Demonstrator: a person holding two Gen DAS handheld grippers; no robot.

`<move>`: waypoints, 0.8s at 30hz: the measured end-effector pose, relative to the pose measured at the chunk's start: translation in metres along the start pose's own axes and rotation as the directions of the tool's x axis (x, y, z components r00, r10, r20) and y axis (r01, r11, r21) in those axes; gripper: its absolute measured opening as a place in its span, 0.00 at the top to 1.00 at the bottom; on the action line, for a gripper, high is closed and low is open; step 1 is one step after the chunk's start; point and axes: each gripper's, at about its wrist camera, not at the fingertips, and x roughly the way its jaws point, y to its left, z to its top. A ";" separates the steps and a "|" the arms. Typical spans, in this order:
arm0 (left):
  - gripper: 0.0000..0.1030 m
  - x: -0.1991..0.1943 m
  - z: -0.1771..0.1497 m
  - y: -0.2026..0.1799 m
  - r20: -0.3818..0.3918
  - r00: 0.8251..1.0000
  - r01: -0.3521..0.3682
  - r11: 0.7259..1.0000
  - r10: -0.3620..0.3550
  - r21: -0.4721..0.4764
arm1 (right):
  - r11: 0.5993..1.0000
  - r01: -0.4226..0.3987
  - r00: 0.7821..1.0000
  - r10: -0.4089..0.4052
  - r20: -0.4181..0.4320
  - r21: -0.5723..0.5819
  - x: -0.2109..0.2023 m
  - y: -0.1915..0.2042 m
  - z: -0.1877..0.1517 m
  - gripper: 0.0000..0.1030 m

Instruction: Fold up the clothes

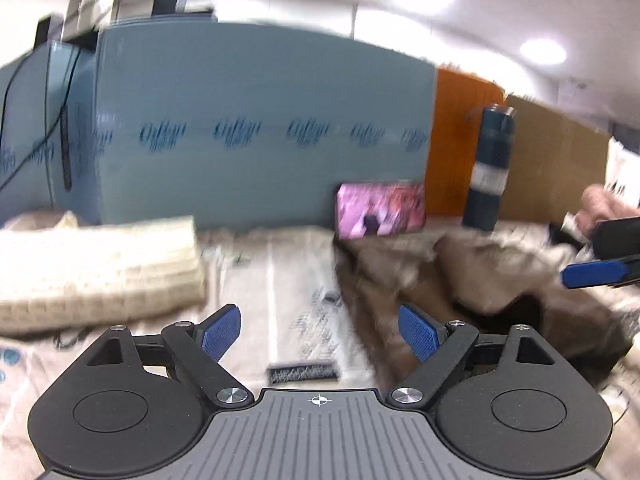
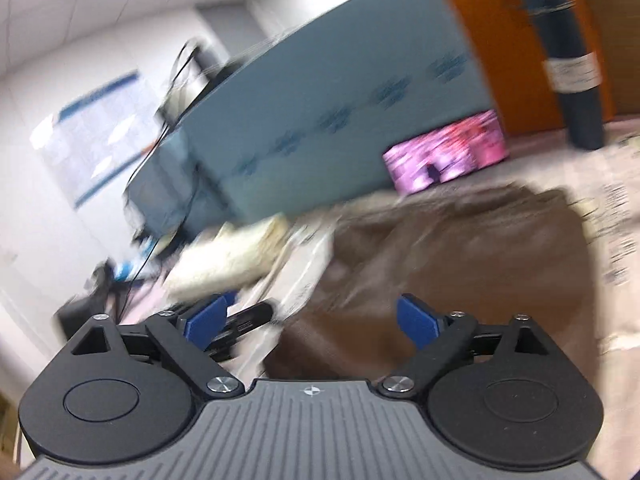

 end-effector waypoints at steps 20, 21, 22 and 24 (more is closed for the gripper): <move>0.06 0.023 0.001 -0.020 -0.193 0.968 0.122 0.972 -0.161 -0.200 | 0.978 0.129 0.977 -0.154 0.150 0.165 -0.026 -0.083 0.001 0.07; 0.06 0.023 0.001 -0.011 -0.203 0.957 0.145 0.948 -0.207 -0.284 | 0.972 0.159 0.970 -0.186 0.154 0.170 -0.027 -0.086 0.001 0.07; 0.06 0.024 0.001 -0.003 -0.209 0.945 0.164 0.916 -0.253 -0.367 | 0.967 0.175 0.968 -0.203 0.149 0.184 -0.026 -0.091 0.002 0.07; 0.06 0.030 -0.003 0.010 -0.231 0.917 0.181 0.856 -0.325 -0.484 | 0.958 0.183 0.969 -0.213 0.122 0.221 -0.023 -0.101 0.001 0.07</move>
